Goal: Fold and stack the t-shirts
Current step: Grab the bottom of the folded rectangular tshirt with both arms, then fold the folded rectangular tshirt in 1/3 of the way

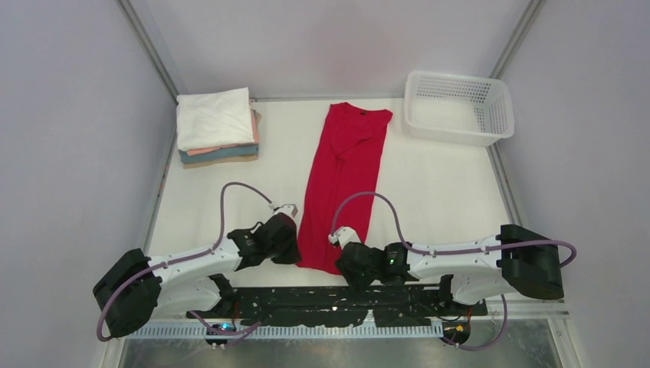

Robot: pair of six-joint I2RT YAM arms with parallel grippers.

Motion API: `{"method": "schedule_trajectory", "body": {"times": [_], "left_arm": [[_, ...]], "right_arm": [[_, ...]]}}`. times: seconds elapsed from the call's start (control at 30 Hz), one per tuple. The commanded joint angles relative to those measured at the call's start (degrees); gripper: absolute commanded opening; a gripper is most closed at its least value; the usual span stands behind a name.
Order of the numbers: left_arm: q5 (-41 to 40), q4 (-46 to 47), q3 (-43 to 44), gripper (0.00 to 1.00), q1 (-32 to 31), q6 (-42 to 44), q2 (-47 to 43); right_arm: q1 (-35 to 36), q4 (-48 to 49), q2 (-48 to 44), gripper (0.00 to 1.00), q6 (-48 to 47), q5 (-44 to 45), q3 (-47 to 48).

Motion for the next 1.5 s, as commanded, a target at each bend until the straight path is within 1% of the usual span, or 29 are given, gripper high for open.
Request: {"method": "schedule_trajectory", "body": {"times": [0.0,0.03,0.1,0.17,0.3,0.37,0.5,0.63,0.7,0.73,0.83,0.93,0.97,1.0,1.03,1.07,1.1,1.2,1.3,1.37,1.47], "left_arm": [[2.72,2.37,-2.21,0.0,0.07,-1.44,-0.73],[2.8,2.58,-2.71,0.0,0.07,-1.57,-1.08],[2.62,1.7,-2.94,0.0,0.07,-1.79,-1.95],[1.76,-0.82,-2.94,0.0,0.07,-2.05,-3.4],[-0.03,-5.91,-4.0,0.0,0.07,-4.02,-7.58],[1.48,-6.52,-4.18,0.0,0.03,-4.0,-9.44],[5.76,-6.78,-2.45,0.0,-0.23,-2.21,-12.67],[4.9,-6.78,-0.61,0.0,-0.28,-1.0,-15.15],[3.83,-7.64,1.5,0.0,-0.2,-0.77,-15.27],[1.73,-8.15,2.66,0.0,-0.2,-0.52,-15.14],[-2.72,-6.7,6.39,0.0,0.08,0.11,-13.89],[-6.16,-3.2,10.6,0.0,1.85,0.91,-9.98],[-7.44,-2.23,12.17,0.0,2.62,1.15,-7.99],[-8.98,-1.92,14.14,0.0,3.48,1.38,-5.38],[-8.99,-2.04,16.49,0.0,4.48,2.04,-2.5],[-7.7,-2.06,19.06,0.0,5.67,3.24,0.47],[-6.68,-2.29,22.95,0.0,6.71,4.57,3.56],[-6.81,-2.97,30.76,0.0,8.7,7.5,11.69],[-7.6,-3.05,36.53,0.0,10.45,8.84,18.13],[-6.42,-3.81,39.76,0.0,12.39,9.33,22.17],[-3.17,-2.52,42.64,0.0,15.09,9.99,25.43]], "right_arm": [[0.33,3.84,0.23,0.51,2.23,4.41,-1.09],[0.33,3.09,0.33,0.48,2.4,4.92,-1.14],[0.33,1.84,0.14,0.19,3.03,5.85,-1.22],[0.37,1.21,-1.6,0.07,4.23,5.48,-1.79],[0.37,2.21,-7.65,0.06,6.54,-0.44,-5.54],[0.39,1.4,-10.17,0.06,7.42,-1.28,-6.23],[0.4,3.94,-12.78,0.06,8.89,-5.6,-7.14],[0.19,1.88,-15.11,0.06,7.92,-2.46,-5.17],[-1.12,0.24,-16.35,0.06,7.01,-1.6,-3.74],[-3.41,-0.62,-17.13,0.06,6.6,-1.55,-3.3],[-6.95,-0.87,-18.73,0.06,4.07,-1.89,-2.34],[-13.18,-0.69,-19.64,0.06,1.45,-1.7,-0.88],[-16.54,-0.39,-19.8,0.06,1.05,-1.61,-0.55],[-18.3,0.0,-19.87,0.06,0.53,-1.32,-0.07],[-21.62,1.25,-19.88,0.06,0.32,-1.15,0.12],[-23.17,1.96,-19.78,0.06,-0.18,-1.18,0.47],[-26.0,3.72,-19.44,0.06,-0.56,-1.3,0.7],[-30.32,7.09,-17.27,0.06,-2.45,-1.02,2.77],[-34.45,11.29,-12.62,0.06,-4.42,1.14,4.38],[-37.56,13.69,-9.48,0.06,-5.63,0.34,5.8],[-41.84,17.4,-5.71,0.06,-6.28,-3.21,7.49]]}}
